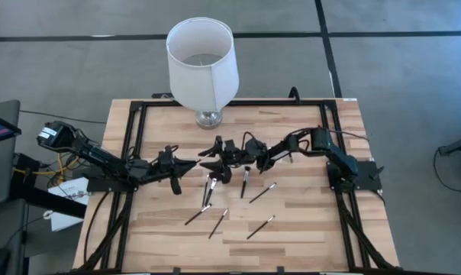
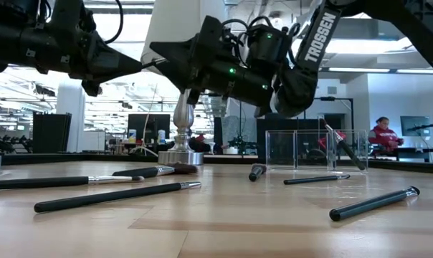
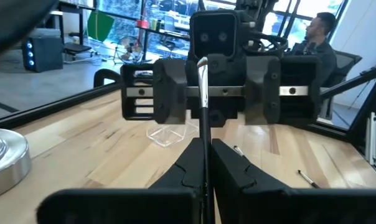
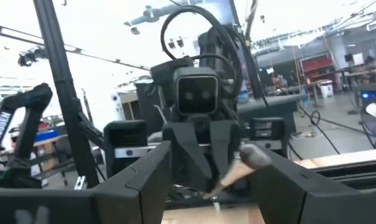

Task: Pick & Place Makeup Supplies
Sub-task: Put the black makeup brush into the transparent organizer

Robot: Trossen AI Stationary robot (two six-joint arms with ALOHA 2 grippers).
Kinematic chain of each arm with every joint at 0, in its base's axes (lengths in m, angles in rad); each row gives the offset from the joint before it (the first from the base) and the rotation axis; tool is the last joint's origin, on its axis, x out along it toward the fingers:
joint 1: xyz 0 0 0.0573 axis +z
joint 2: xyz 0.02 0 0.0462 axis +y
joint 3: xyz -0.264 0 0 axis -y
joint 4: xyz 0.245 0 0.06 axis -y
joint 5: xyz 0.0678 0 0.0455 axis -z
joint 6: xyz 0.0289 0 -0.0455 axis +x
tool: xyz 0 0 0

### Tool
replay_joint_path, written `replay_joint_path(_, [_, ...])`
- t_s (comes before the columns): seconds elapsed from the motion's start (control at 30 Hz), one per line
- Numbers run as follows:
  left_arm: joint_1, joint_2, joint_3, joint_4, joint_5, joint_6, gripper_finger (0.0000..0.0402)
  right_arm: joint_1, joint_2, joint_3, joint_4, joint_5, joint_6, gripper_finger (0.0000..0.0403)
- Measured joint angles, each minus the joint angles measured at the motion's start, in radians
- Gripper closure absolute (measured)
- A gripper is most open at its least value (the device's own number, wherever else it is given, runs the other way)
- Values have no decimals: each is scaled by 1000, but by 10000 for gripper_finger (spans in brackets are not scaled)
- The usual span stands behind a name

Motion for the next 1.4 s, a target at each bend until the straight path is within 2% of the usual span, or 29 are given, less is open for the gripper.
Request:
replay_joint_path(0.1, [0, 0, 0, 0, 0, 0, 388, 2, 0, 0, -10, 0, 0, 212])
replay_joint_path(0.2, [0, 0, 0, 0, 0, 0, 387, 4, 0, 0, -24, 0, -3, 232])
replay_joint_path(0.5, [0, 0, 0, 5, 34, 26, 385, 6, 0, 0, -19, 6, -7, 344])
replay_joint_path(0.67, [0, 0, 0, 11, 34, 27, 375, 7, 0, 0, -26, 9, -9, 390])
replay_joint_path(0.87, [0, 0, 0, 12, 34, 19, 367, 8, 0, 0, -24, 11, -8, 379])
replay_joint_path(1.03, [0, 0, 0, 12, 34, 15, 357, 8, 0, 0, -39, 11, -3, 394])
replay_joint_path(1.2, [0, 0, 0, 12, 34, -4, 332, 1, 0, 0, -64, 11, 93, 384])
replay_joint_path(1.3, [0, 0, 0, 12, 34, -9, 315, -6, -23, -1, -146, 16, 97, 390])
replay_joint_path(1.4, [0, 0, 0, 17, 30, -11, 303, -12, -96, -1, -334, 29, 63, 396])
